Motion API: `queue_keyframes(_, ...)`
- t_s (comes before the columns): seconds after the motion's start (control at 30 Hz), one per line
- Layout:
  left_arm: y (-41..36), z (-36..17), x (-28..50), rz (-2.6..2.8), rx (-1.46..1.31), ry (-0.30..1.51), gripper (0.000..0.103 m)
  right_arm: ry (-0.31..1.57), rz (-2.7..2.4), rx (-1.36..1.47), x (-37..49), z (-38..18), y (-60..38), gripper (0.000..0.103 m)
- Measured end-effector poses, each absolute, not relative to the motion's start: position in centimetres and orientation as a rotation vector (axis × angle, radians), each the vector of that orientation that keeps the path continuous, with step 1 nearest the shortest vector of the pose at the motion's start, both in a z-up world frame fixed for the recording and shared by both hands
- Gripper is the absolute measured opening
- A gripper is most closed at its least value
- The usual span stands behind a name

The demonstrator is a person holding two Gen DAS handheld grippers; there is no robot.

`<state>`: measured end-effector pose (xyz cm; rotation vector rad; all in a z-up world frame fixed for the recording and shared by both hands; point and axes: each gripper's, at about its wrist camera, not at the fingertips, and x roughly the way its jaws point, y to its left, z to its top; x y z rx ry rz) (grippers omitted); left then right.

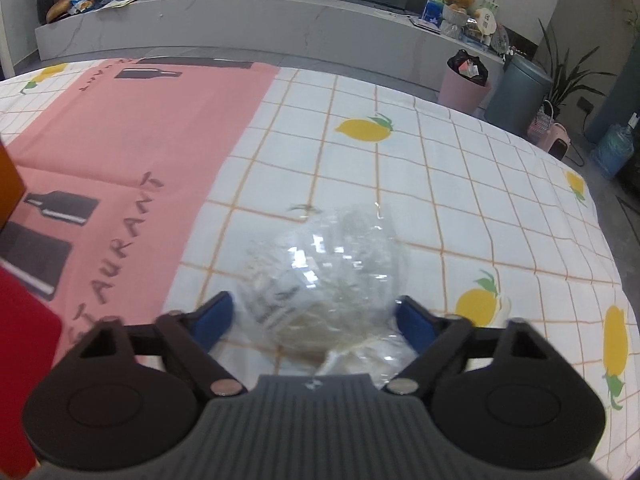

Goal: Organize soft objects
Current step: 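Grasp the plastic-wrapped bundle with right and lift it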

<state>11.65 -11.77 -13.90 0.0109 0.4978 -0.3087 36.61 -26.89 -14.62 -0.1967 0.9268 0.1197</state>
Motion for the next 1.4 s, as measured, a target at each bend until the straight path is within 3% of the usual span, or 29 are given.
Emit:
queue_keyframes(0.5, -11.9, -14.4, 11.1, -0.286, 0.046, 0.475, 0.017, 1.113, 0.196, -0.119, 21.4, -13.8, -28.2, 0.071)
queue_keyframes(0.57, -11.8, -14.4, 11.1, -0.288, 0.036, 0.476, 0.017, 1.108, 0.203, -0.117, 20.1, -13.8, -28.5, 0.074)
queue_keyframes(0.6, -11.6, -14.4, 11.1, -0.292, 0.026, 0.476, 0.017, 1.089, 0.204, -0.12, 19.6, -14.0, -28.7, 0.081)
queue_keyframes(0.67, -11.5, -14.5, 11.0, -0.292, 0.01, 0.475, 0.025, 1.08, 0.163, -0.083, 19.1, -14.5, -29.6, 0.1)
queue_keyframes(0.77, -11.1, -14.5, 11.2, -0.312, -0.015, 0.474, 0.033, 1.041, 0.152, -0.066, 18.4, -15.0, -30.3, 0.1)
queue_keyframes(0.9, -11.1, -14.4, 11.5, -0.336, -0.029, 0.48, 0.052, 1.062, 0.202, -0.106, 18.2, -14.8, -30.5, 0.1)
queue_keyframes(0.93, -11.3, -14.4, 11.5, -0.332, -0.018, 0.48, 0.053, 1.055, 0.21, -0.122, 18.1, -14.8, -30.5, 0.1)
queue_keyframes(1.0, -11.8, -14.4, 11.3, -0.318, 0.011, 0.475, 0.047, 1.043, 0.227, -0.146, 17.9, -14.6, -30.7, 0.094)
queue_keyframes(1.03, -11.9, -14.3, 11.2, -0.309, 0.02, 0.471, 0.037, 1.037, 0.241, -0.144, 17.9, -14.6, -30.9, 0.086)
queue_keyframes(1.07, -12.0, -14.4, 11.0, -0.298, 0.023, 0.467, 0.035, 1.036, 0.251, -0.123, 17.9, -14.4, -31.2, 0.074)
queue_keyframes(1.13, -11.9, -14.5, 11.1, -0.294, 0.009, 0.464, 0.031, 1.033, 0.218, -0.119, 18.0, -13.9, -31.4, 0.063)
queue_keyframes(1.23, -11.4, -14.6, 11.2, -0.282, -0.032, 0.463, 0.02, 1.027, 0.216, -0.164, 18.0, -13.5, -31.3, 0.059)
queue_keyframes(1.4, -11.3, -14.7, 11.1, -0.267, -0.041, 0.467, 0.016, 1.024, 0.199, -0.195, 17.6, -13.5, -31.2, 0.058)
